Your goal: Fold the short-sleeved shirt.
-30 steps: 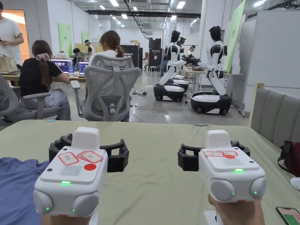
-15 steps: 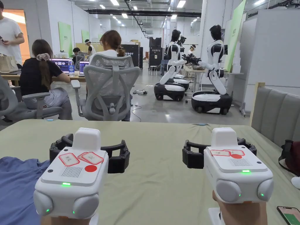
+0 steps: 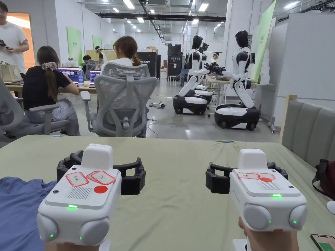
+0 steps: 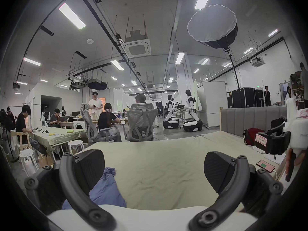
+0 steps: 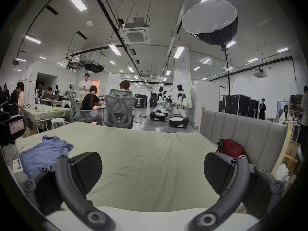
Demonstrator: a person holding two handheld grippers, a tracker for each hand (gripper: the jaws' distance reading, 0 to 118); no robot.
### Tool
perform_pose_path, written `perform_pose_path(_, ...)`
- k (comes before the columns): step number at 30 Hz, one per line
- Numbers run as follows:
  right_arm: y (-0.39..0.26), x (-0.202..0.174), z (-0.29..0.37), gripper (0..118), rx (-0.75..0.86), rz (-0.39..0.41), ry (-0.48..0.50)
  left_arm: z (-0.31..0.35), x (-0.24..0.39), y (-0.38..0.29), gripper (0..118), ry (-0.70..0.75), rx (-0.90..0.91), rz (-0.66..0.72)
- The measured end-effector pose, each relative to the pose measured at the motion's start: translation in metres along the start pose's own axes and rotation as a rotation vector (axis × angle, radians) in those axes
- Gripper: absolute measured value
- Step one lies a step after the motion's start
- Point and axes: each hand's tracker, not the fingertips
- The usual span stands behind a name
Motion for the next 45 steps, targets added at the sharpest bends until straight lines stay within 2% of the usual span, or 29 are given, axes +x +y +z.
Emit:
perform_pose_path(3, 0.001, 0.001, 0.000, 116, -0.003, -0.007, -0.017, -0.001, 0.000, -0.002, 116, 0.001, -0.004, 0.003)
perform_pose_path(4, 0.001, 0.001, 0.002, 91, -0.005, 0.000, -0.023, -0.001, 0.000, -0.002, 94, -0.002, -0.007, 0.007)
perform_pose_path(5, 0.000, 0.002, 0.004, 48, 0.006, 0.009, -0.018, 0.000, -0.001, -0.002, 52, -0.027, -0.010, 0.017)
perform_pose_path(6, 0.001, 0.002, 0.006, 0, 0.016, 0.021, -0.023, 0.001, -0.001, -0.002, 0, -0.035, -0.003, 0.022)
perform_pose_path(7, 0.002, 0.001, 0.006, 0, 0.025, 0.055, -0.055, -0.001, 0.002, -0.003, 0, -0.003, 0.002, 0.002)
perform_pose_path(8, 0.003, 0.001, 0.010, 0, 0.009, 0.102, -0.141, -0.002, 0.007, -0.004, 0, 0.055, 0.023, -0.035)
perform_pose_path(11, 0.009, 0.008, 0.014, 0, 0.025, 0.019, -0.033, -0.004, 0.007, -0.001, 0, -0.059, -0.007, 0.018)
perform_pose_path(14, 0.009, 0.004, 0.011, 0, 0.029, 0.038, -0.064, -0.004, 0.008, -0.001, 0, -0.016, 0.001, -0.016)
perform_pose_path(17, 0.011, -0.010, 0.006, 0, 0.022, 0.025, -0.026, 0.002, -0.008, 0.002, 0, 0.021, 0.002, -0.019)
perform_pose_path(21, 0.013, -0.065, -0.007, 0, 0.020, 0.018, 0.103, 0.021, -0.062, 0.001, 0, 0.162, -0.008, -0.041)
perform_pose_path(24, 0.013, -0.124, -0.006, 0, 0.038, 0.052, 0.241, 0.043, -0.113, -0.001, 0, 0.277, -0.024, 0.007)
perform_pose_path(27, 0.012, -0.178, -0.002, 0, 0.042, 0.050, 0.363, 0.063, -0.155, -0.009, 0, 0.376, -0.048, 0.028)
perform_pose_path(30, 0.007, -0.213, 0.000, 0, 0.033, 0.055, 0.426, 0.073, -0.178, -0.019, 0, 0.417, -0.077, 0.024)
perform_pose_path(32, 0.005, -0.221, -0.003, 0, 0.030, 0.049, 0.437, 0.071, -0.186, -0.026, 0, 0.418, -0.098, 0.019)
perform_pose_path(38, 0.004, -0.233, -0.034, 0, -0.021, 0.059, 0.481, 0.017, -0.201, -0.051, 0, 0.353, -0.249, 0.032)
perform_pose_path(45, 0.006, -0.243, -0.084, 0, -0.078, 0.089, 0.514, -0.123, -0.237, -0.102, 0, 0.226, -0.574, 0.037)
